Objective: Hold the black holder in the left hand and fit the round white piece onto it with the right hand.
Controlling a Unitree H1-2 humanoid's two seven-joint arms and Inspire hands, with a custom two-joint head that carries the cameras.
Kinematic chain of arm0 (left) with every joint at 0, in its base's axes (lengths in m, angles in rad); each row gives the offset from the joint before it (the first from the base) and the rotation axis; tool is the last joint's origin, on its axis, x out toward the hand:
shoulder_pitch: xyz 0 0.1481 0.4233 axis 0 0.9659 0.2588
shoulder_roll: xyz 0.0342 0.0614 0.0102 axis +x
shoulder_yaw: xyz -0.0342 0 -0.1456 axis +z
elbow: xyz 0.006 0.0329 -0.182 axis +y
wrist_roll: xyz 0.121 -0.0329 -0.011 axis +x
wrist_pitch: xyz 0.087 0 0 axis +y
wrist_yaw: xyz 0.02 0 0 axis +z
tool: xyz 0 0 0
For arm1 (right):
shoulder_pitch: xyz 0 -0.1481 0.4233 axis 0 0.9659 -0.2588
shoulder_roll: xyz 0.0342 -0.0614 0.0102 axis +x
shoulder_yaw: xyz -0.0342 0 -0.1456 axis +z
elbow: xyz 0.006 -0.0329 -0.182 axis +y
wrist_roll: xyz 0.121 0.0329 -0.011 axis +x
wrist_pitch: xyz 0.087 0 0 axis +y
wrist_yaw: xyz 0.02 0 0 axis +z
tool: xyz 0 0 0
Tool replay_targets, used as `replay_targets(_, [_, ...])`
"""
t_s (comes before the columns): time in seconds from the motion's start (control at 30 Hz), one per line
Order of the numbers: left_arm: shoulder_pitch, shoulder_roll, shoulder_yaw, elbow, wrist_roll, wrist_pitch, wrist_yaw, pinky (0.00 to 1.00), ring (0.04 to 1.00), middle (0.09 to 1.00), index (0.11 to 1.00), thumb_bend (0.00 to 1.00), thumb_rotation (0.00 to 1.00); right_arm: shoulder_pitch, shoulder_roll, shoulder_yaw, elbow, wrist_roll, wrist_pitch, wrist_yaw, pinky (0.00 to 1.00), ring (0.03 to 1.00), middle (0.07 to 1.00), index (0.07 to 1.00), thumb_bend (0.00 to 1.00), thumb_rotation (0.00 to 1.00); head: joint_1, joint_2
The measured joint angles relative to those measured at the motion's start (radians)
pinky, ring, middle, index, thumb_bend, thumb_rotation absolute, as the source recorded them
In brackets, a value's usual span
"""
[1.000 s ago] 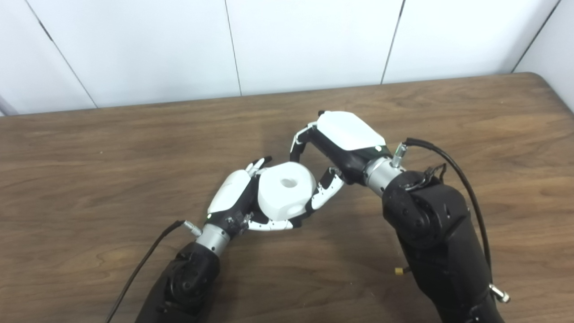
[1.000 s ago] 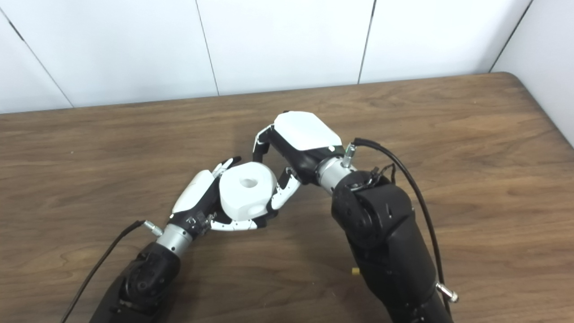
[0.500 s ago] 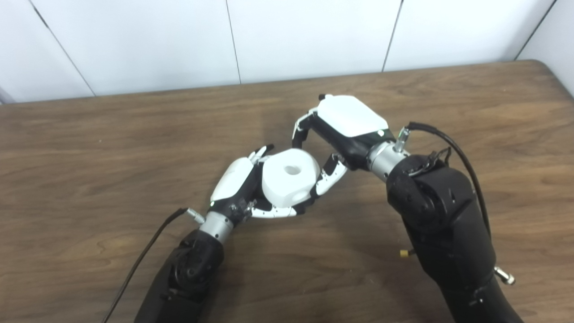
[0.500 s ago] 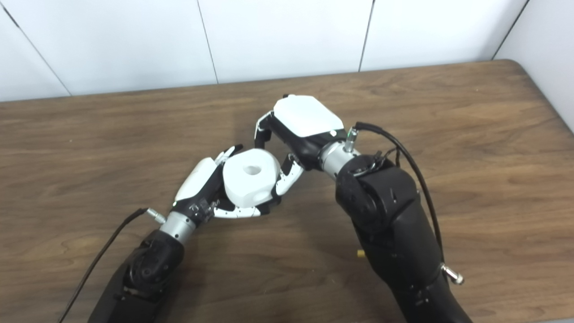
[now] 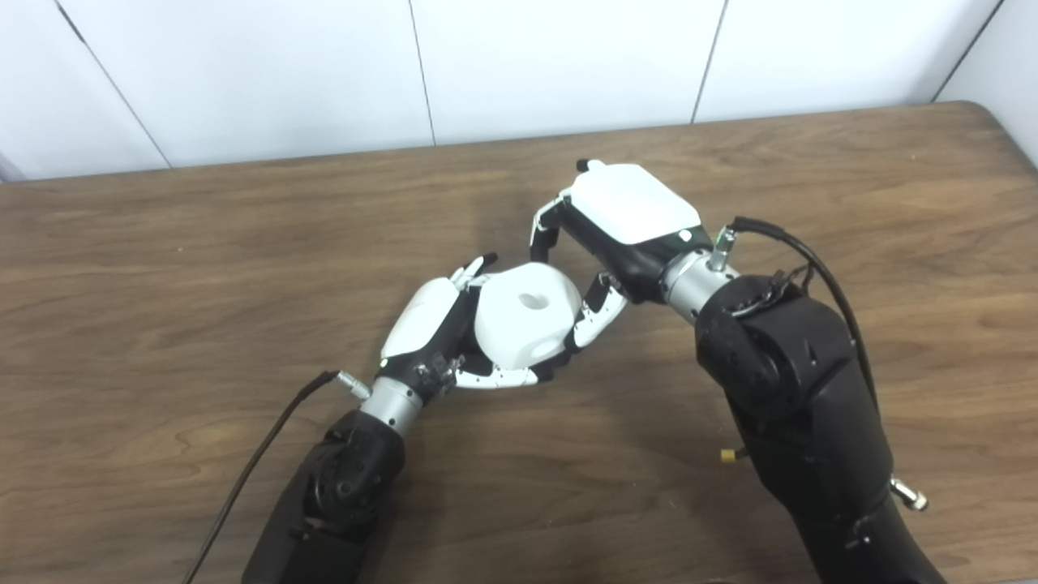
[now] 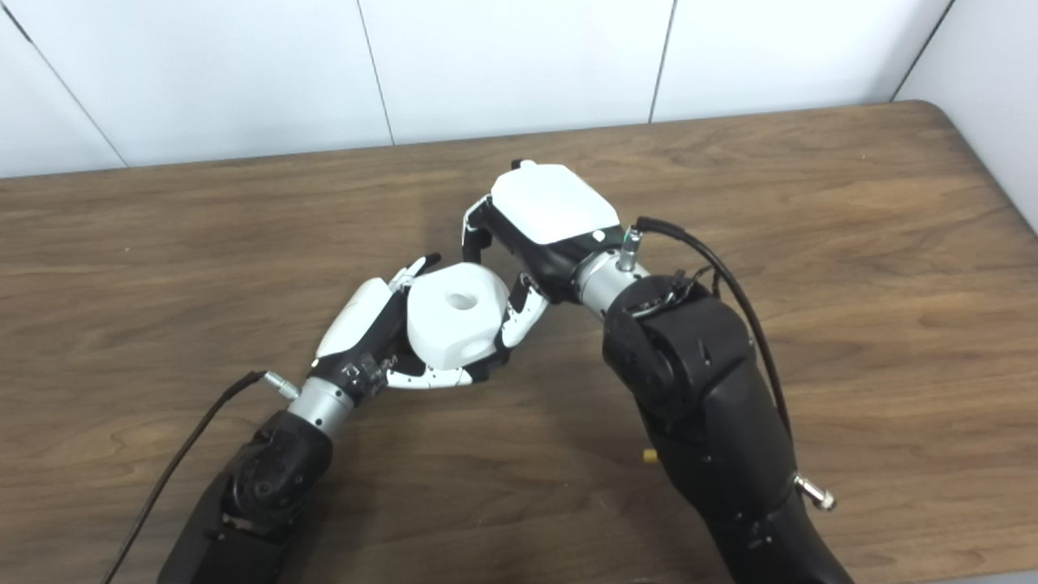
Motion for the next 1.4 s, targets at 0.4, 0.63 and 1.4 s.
replay_targets(0.4, [0.003, 0.002, 0.001, -0.004, 0.000, 0.016, -0.003, 1.00, 0.995, 0.826, 0.481, 0.52, 0.06, 0.030, 0.021, 0.011, 0.023, -0.043, -0.026, -0.055, 1.00, 0.821, 0.647, 0.475, 0.52, 0.14, -0.002, -0.002])
replay_targets(0.63, [0.003, 0.002, 0.001, -0.004, 0.000, 0.017, -0.003, 1.00, 0.993, 0.824, 0.481, 0.52, 0.06, 0.035, 0.025, 0.020, 0.025, -0.066, -0.043, -0.061, 1.00, 0.815, 0.647, 0.474, 0.52, 0.14, 0.000, 0.000])
replay_targets(1.4, [-0.043, 0.002, -0.030, 0.042, 0.014, 0.035, 0.000, 1.00, 0.976, 0.817, 0.481, 0.52, 0.05, 0.018, 0.027, 0.027, 0.025, -0.128, -0.075, -0.022, 1.00, 0.803, 0.639, 0.474, 0.52, 0.14, 0.034, 0.006])
